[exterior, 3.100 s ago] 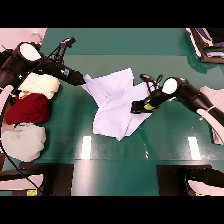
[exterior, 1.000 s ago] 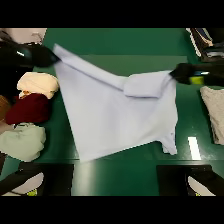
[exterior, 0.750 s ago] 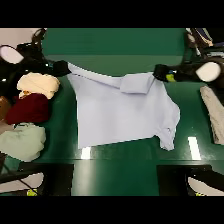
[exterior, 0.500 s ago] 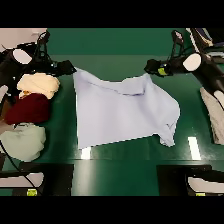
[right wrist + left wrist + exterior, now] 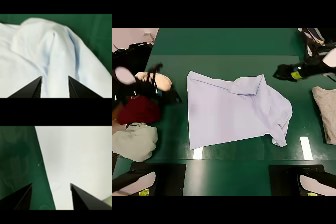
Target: Fold the shirts.
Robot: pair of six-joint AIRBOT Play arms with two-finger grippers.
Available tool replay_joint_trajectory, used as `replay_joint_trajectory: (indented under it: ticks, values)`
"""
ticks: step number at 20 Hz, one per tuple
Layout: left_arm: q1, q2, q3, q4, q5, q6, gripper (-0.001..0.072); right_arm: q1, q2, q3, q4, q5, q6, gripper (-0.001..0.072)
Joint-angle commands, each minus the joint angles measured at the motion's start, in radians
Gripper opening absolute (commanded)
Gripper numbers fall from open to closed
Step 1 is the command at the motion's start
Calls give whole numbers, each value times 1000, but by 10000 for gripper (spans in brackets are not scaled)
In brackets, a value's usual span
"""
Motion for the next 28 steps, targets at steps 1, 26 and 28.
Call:
replay_joint_trajectory:
  ticks: [1,26,28]
  values:
    - [-75,196,-331,-44,13,-61,534,-54,134,-146,2,11,-18,388]
    - [-256,306,-396,76,196,-283,22,-341,264,-280,-9,211,-94,388]
    - [-158,306,-333,132,198,-283,21,-435,203,-311,-7,255,-126,389]
